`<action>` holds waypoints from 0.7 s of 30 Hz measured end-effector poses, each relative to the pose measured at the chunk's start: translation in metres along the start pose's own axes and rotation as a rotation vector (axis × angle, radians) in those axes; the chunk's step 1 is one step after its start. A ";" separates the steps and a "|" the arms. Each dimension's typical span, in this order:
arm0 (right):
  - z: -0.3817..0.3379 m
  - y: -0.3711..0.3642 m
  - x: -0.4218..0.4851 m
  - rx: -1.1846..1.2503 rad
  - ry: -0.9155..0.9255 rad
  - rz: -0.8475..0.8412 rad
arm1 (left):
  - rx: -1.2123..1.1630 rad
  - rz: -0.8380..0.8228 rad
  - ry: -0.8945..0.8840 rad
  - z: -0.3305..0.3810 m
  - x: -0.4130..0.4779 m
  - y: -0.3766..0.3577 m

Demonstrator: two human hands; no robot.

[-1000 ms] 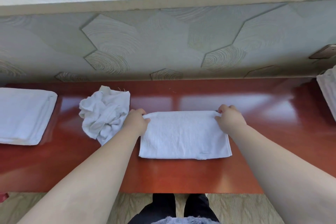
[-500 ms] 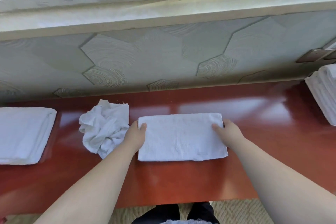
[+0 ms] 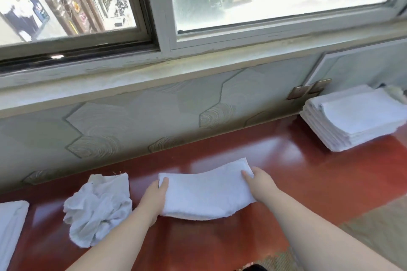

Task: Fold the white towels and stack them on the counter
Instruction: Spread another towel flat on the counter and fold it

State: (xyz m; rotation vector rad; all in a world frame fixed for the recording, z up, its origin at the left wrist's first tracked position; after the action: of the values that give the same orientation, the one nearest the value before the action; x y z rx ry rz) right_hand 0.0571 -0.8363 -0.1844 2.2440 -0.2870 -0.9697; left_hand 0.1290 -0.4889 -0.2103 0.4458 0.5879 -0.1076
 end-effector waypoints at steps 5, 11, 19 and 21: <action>0.015 0.081 -0.004 0.050 0.029 0.104 | -0.002 -0.075 -0.128 0.068 -0.001 -0.045; 0.045 0.173 0.021 0.072 0.071 0.204 | 0.008 -0.103 -0.298 0.141 -0.023 -0.116; 0.118 0.353 0.107 0.080 0.170 0.246 | -0.023 0.010 -0.356 0.231 -0.039 -0.286; 0.142 0.406 0.128 0.059 0.201 0.248 | -0.046 0.046 -0.336 0.251 -0.046 -0.335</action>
State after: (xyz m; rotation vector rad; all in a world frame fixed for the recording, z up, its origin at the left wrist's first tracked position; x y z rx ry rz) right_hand 0.0695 -1.2683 -0.0620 2.2717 -0.4952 -0.6084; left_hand 0.1442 -0.9011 -0.1249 0.3861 0.2491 -0.1218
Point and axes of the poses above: each hand's wrist, its own x-axis towards the middle knuckle, its own y-axis out of the back of the hand, z = x × y, the point moved 5 cm from there along x, towards the middle knuckle, and after that the axes turned 5 degrees about -y, right-handed, at the moved point
